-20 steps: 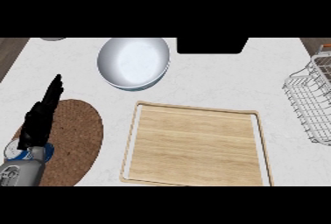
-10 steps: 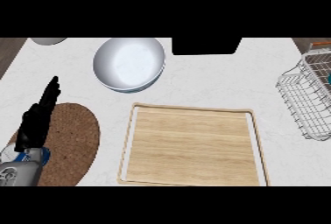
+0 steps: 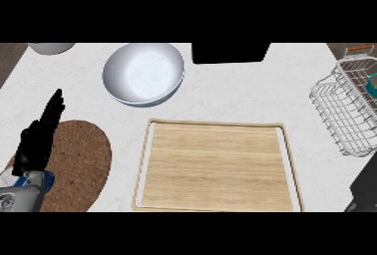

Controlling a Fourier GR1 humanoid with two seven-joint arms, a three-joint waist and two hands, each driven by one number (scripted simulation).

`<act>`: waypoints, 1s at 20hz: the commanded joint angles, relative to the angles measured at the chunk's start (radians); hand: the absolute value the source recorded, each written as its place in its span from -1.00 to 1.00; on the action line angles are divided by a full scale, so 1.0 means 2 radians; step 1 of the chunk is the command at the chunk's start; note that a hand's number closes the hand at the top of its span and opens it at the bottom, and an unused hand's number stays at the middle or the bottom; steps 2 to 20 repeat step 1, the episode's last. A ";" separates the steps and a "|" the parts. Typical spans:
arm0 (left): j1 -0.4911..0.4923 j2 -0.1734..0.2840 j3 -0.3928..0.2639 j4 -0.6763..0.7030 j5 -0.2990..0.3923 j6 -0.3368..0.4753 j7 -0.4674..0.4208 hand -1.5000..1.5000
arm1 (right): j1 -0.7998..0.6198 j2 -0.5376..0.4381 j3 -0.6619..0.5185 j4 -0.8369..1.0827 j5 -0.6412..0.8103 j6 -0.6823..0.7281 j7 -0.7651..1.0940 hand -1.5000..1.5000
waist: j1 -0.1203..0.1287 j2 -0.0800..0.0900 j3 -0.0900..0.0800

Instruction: Pick the cupcake from the tray and place it in the tiered basket

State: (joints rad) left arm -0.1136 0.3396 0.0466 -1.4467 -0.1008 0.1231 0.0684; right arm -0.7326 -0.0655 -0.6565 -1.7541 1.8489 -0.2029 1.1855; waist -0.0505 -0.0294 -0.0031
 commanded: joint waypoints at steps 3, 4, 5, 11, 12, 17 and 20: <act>-0.011 -0.007 -0.011 -0.007 -0.012 0.008 0.012 0.00 | 0.070 0.031 0.040 -0.132 -0.015 0.042 0.073 -1.00 | 0.005 0.003 0.001; -0.011 -0.007 -0.011 -0.007 -0.012 0.008 0.012 0.00 | 0.070 0.031 0.040 -0.132 -0.015 0.042 0.073 -1.00 | 0.005 0.003 0.001; -0.011 -0.007 -0.011 -0.007 -0.012 0.008 0.012 0.00 | 0.070 0.031 0.040 -0.132 -0.015 0.042 0.073 -1.00 | 0.005 0.003 0.001; -0.011 -0.007 -0.011 -0.007 -0.012 0.008 0.012 0.00 | 0.070 0.031 0.040 -0.132 -0.015 0.042 0.073 -1.00 | 0.005 0.003 0.001; -0.011 -0.007 -0.011 -0.007 -0.012 0.008 0.012 0.00 | 0.070 0.031 0.040 -0.132 -0.015 0.042 0.073 -1.00 | 0.005 0.003 0.001; -0.011 -0.007 -0.011 -0.007 -0.012 0.008 0.012 0.00 | 0.070 0.031 0.040 -0.132 -0.015 0.042 0.073 -1.00 | 0.005 0.003 0.001; -0.011 -0.007 -0.011 -0.007 -0.012 0.008 0.012 0.00 | 0.070 0.031 0.040 -0.132 -0.015 0.042 0.073 -1.00 | 0.005 0.003 0.001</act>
